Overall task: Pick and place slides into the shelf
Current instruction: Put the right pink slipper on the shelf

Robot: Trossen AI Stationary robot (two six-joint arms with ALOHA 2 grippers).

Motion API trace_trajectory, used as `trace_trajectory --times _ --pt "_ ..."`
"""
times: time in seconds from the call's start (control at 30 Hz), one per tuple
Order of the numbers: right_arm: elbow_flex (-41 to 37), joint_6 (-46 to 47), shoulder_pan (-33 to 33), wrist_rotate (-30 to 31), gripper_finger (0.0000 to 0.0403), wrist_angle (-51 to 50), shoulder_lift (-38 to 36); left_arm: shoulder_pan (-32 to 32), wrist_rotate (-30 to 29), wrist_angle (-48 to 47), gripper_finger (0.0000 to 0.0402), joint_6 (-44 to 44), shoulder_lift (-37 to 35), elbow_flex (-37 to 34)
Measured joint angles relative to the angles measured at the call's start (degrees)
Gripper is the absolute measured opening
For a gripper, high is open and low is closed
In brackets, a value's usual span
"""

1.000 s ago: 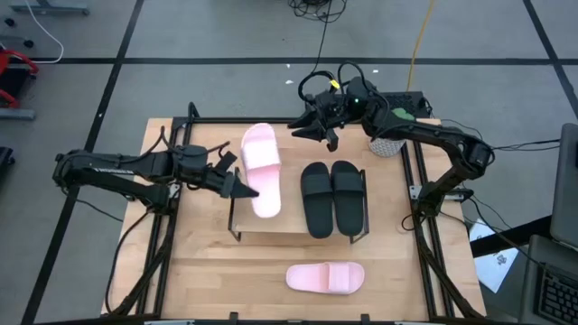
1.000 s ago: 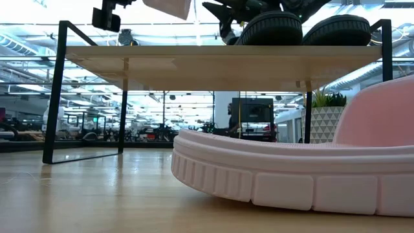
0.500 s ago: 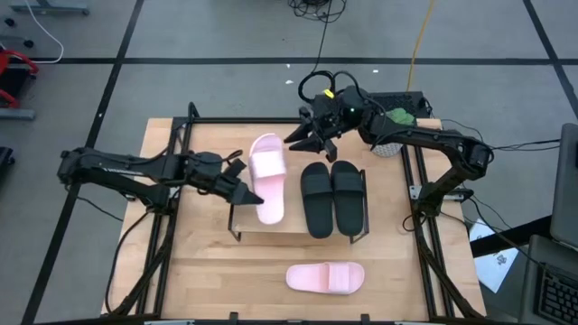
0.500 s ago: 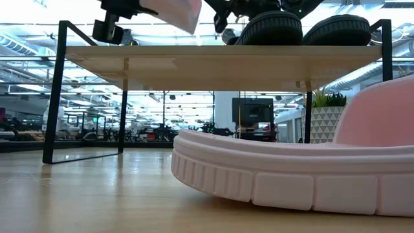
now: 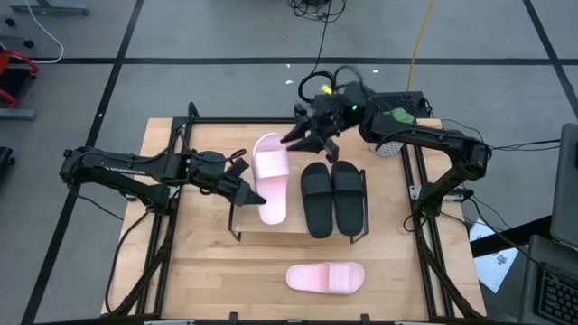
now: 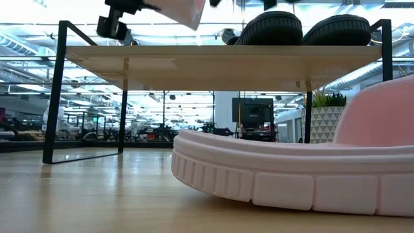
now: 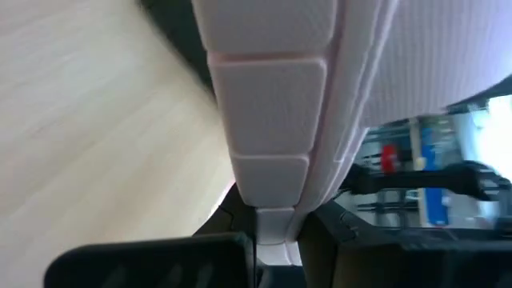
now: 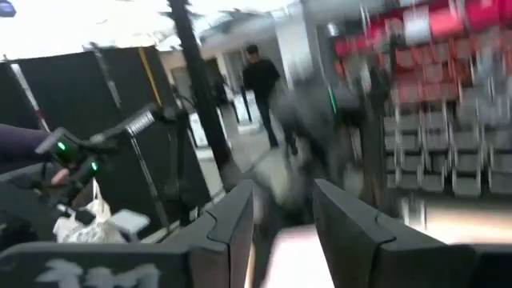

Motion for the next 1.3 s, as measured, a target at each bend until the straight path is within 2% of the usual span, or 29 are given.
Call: trace_trajectory --times 0.17,0.3,0.47,0.73,0.9,1.3 --pt "14.72 -2.02 0.39 -0.11 0.0118 -10.77 2.07 -0.44 -0.4 -1.5 0.0039 0.4 0.0 1.35" --pt "27.12 -4.68 0.42 -0.11 0.0118 -27.34 7.1 -0.83 -0.79 -2.42 0.0039 0.0 0.14 1.34" --pt "36.01 -11.02 0.62 -0.19 0.0118 -43.15 14.53 -1.53 -1.55 -2.59 0.0039 0.07 0.02 1.32" --pt "36.54 -20.33 -0.38 0.32 0.0118 -55.48 17.11 -2.7 -3.44 -2.76 0.0039 0.27 -0.1 1.3" --pt "36.51 -26.19 -0.28 5.72 0.0118 -61.0 17.09 -2.71 -4.57 -2.83 0.0039 0.12 -0.1 1.3" --pt "36.51 -29.65 -0.25 8.33 0.0118 -64.05 17.11 -2.69 -5.02 -3.98 0.0039 0.12 -0.1 1.28"
